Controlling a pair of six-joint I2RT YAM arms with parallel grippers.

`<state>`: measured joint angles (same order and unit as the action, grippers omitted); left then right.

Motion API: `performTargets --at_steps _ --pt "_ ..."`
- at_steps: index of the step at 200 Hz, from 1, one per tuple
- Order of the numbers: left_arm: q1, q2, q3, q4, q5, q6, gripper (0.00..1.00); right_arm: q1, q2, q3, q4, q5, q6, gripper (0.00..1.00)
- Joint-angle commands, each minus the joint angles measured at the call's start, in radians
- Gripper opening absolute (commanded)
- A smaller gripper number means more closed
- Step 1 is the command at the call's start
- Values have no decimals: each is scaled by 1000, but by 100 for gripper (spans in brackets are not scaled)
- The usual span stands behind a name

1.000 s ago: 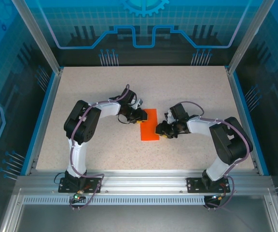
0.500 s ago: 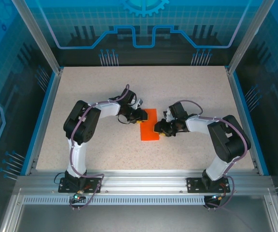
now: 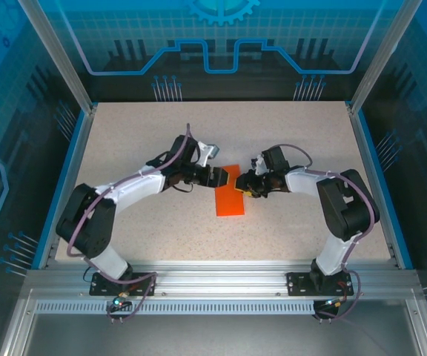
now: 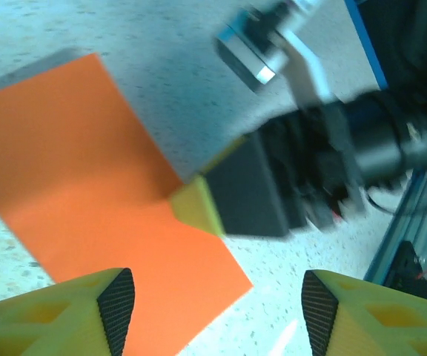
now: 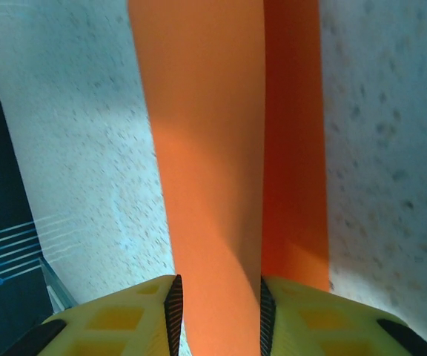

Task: Fold a paper plane with a square sheet of paper (fold left side to right side)
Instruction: Fold the triangle a second time at the center of the table.

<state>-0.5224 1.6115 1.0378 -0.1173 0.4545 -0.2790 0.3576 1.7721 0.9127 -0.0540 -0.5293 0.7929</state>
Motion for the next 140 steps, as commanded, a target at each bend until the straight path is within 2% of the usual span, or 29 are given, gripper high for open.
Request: performTargets --at_steps 1,57,109,140 --pt "-93 -46 -42 -47 -108 164 66 -21 32 56 -33 -40 -10 33" --pt "-318 -12 2 -129 -378 276 71 -30 70 124 -84 -51 -26 30" --pt "-431 117 78 -153 -555 303 75 -31 81 126 -70 -62 -4 30" --pt "-459 165 107 -163 -630 313 77 -31 75 127 -60 -71 10 27"
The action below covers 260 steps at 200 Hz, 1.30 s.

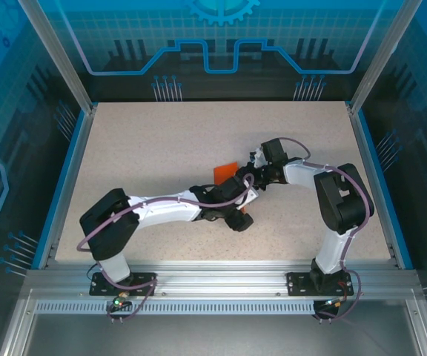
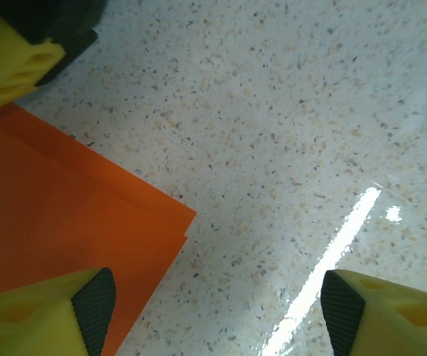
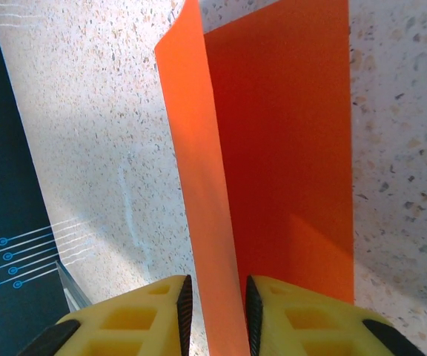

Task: Fold a paper plane with a square sheet of paper (fold left side to right side)
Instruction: Fold the triangle a second time at the center of the table.

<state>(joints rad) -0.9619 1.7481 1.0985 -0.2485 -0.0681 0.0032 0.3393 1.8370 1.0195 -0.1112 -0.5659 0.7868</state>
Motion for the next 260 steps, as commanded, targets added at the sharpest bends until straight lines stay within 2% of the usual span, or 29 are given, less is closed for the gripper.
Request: performTargets --at_steps 1,66,95,117,188,217,260 --pt "-20 29 47 -31 -110 30 78 -13 10 21 -2 -36 16 27" --pt "-38 97 89 -38 -251 40 79 -13 5 16 10 -48 36 25" --pt "-38 118 101 -41 -283 42 75 -13 3 13 12 -45 38 25" --pt "-38 118 102 -44 -286 42 65 -11 5 13 3 -37 33 25" --pt "-32 86 87 -39 -233 28 22 -11 2 34 -83 24 -26 26" --pt "-10 75 82 -39 -178 4 14 -15 -7 37 -93 42 -43 26" --pt "48 36 51 -24 -26 -43 8 -40 -68 15 -30 61 -57 29"
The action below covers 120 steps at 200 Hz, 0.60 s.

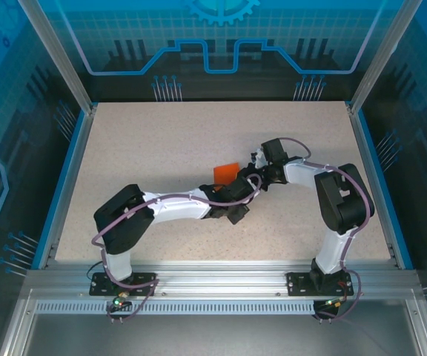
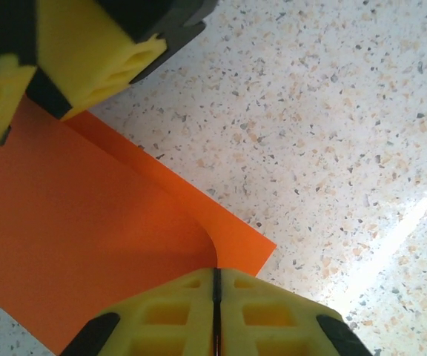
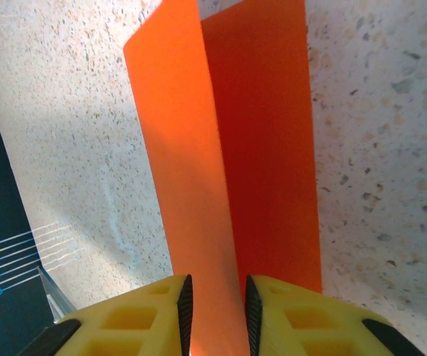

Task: Fold a paper plane with a square sheet of paper (fold left side to right side)
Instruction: Fold the triangle a second time at the center of the table.

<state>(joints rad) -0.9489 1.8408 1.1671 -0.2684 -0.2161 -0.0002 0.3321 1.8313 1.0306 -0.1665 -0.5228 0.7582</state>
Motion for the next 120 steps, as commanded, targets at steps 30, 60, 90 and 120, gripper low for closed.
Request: performTargets --at_steps 30,60,90,120 --pt "91 -75 -37 16 253 -80 7 -63 -129 -28 44 44 -46 38" --pt "168 -89 -65 47 398 -135 7 -78 -200 -83 30 69 -73 40" --pt "244 -98 -101 94 510 -194 7 -73 -290 -186 36 98 -82 36" --pt "293 -98 -128 134 575 -232 8 -15 -359 -278 35 137 -91 24"
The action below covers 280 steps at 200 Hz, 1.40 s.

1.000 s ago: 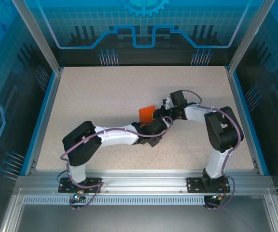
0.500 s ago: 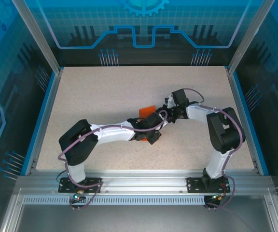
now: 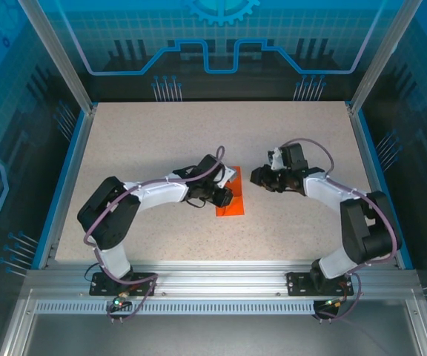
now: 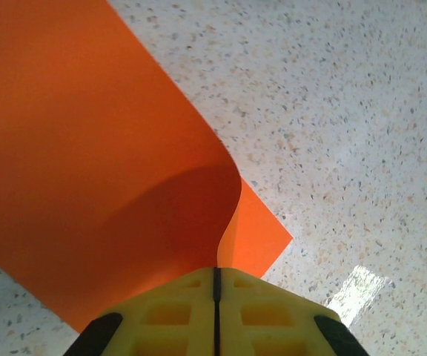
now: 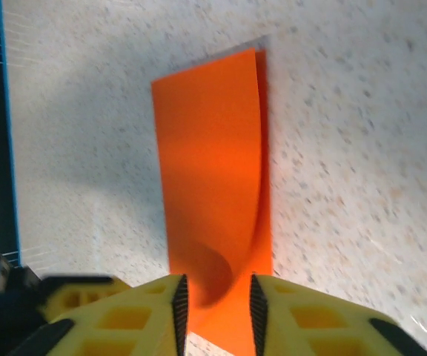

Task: Fold a paper plane with a square sheet of paper (fold left side to right side)
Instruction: Fold the triangle a second time at the center of the table.

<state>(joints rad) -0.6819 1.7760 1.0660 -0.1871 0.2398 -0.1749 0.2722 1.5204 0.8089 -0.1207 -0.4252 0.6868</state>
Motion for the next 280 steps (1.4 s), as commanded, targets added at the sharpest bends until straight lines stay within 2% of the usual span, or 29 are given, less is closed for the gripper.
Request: performTargets --at_steps 1,42,87,171,280 --pt "26 -33 -27 54 121 -58 8 48 -50 -57 -10 40 -19 23" --pt "83 -39 -60 86 142 -95 8 179 -39 -117 2 113 6 12" --pt "104 -36 -61 56 94 -92 8 256 64 -107 15 133 29 9" --pt "122 3 -34 28 14 -95 8 277 134 -85 -46 166 18 8" --pt "145 73 8 30 -13 -89 7 284 130 -100 -93 191 -2 8"
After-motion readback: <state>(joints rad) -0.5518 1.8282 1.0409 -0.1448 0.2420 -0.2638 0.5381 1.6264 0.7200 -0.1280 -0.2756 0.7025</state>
